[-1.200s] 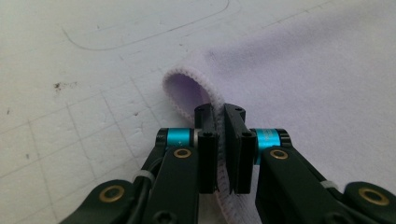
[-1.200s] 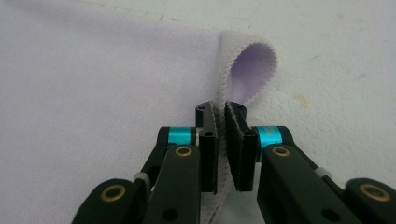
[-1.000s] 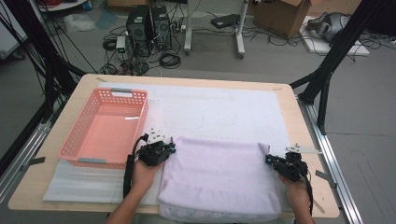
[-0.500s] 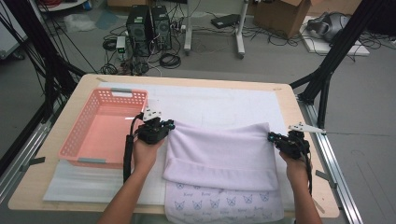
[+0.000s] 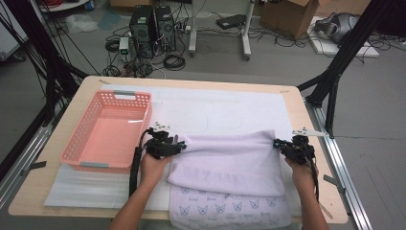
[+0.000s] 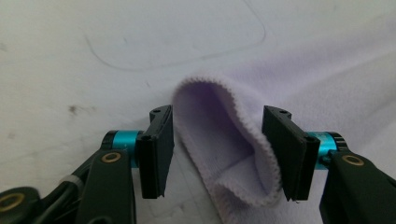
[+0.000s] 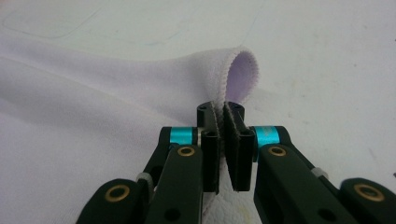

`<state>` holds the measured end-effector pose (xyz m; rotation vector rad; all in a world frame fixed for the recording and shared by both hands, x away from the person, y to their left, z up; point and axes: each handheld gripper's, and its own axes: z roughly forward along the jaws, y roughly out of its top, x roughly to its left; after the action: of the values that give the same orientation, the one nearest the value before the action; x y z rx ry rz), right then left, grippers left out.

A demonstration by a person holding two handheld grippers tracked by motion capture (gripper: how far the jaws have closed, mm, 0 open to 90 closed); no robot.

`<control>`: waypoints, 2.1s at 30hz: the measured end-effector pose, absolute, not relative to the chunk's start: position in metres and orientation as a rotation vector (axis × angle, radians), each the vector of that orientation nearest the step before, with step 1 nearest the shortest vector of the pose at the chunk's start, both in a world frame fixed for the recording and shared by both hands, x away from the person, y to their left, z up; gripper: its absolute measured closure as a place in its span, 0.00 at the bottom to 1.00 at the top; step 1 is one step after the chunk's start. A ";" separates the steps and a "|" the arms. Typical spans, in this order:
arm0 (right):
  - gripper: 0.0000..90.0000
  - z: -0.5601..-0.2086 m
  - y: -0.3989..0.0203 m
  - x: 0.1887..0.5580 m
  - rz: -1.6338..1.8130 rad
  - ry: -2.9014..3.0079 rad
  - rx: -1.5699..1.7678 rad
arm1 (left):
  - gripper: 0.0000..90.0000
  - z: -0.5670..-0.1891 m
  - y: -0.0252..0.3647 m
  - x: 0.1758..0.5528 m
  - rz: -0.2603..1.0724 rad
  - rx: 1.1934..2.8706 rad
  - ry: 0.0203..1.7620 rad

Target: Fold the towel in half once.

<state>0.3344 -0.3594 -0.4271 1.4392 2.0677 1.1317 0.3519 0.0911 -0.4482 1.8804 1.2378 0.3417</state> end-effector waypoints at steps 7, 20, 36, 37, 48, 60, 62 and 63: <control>0.95 -0.435 -0.360 0.331 1.125 2.082 1.449 | 0.78 -0.449 0.076 0.344 0.380 1.942 1.165; 0.95 -0.428 -0.364 0.339 1.154 2.031 1.432 | 0.93 -0.414 0.078 0.363 0.465 1.786 1.167; 0.95 -0.401 -0.362 0.415 1.202 1.929 1.448 | 0.92 -0.406 0.081 0.436 0.525 1.715 1.236; 0.95 -0.402 -0.362 0.417 1.204 1.916 1.463 | 0.92 -0.407 0.080 0.436 0.512 1.703 1.228; 0.71 -0.402 -0.372 0.402 1.215 1.887 1.537 | 0.71 -0.407 0.080 0.410 0.473 1.764 1.118; 0.67 -0.404 -0.372 0.354 1.243 2.099 1.459 | 0.59 -0.428 0.079 0.374 0.433 1.844 1.092; 0.66 -0.411 -0.369 0.346 1.250 2.133 1.465 | 0.56 -0.435 0.081 0.372 0.415 1.861 1.131; 0.66 -0.414 -0.368 0.342 1.259 2.155 1.457 | 0.55 -0.438 0.082 0.372 0.410 1.875 1.143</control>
<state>0.3418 -0.3679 -0.4145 1.4566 2.1549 1.2587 0.3722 0.0821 -0.4383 1.8750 1.1433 0.4099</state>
